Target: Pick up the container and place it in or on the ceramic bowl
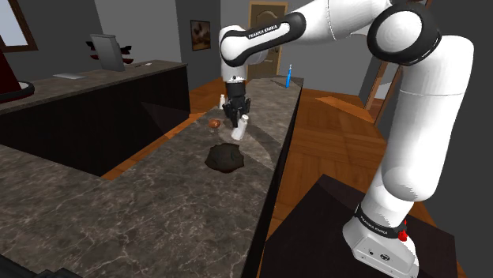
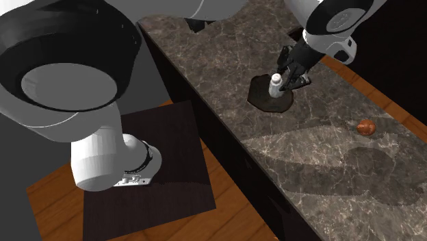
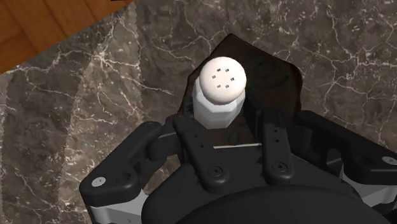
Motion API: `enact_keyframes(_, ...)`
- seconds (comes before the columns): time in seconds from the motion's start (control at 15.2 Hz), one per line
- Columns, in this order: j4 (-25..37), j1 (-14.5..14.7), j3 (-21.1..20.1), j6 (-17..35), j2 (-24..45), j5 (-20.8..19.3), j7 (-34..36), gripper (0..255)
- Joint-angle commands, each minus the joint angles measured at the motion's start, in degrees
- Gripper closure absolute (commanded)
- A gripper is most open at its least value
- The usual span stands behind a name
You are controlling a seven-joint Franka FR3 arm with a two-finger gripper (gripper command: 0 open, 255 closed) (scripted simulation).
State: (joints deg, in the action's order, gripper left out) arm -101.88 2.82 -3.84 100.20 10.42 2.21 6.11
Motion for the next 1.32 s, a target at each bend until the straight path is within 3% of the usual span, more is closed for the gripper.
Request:
enact_keyframes(0.0,5.05,1.09,-0.75,-1.44,3.53,0.00,1.91,255)
enact_keyframes(0.2,14.06,2.72,-1.60,-4.38,9.49,-0.27,4.44,255)
enact_keyframes(1.25,6.21,2.81,-1.45,6.57,12.61,-0.45,4.03,255)
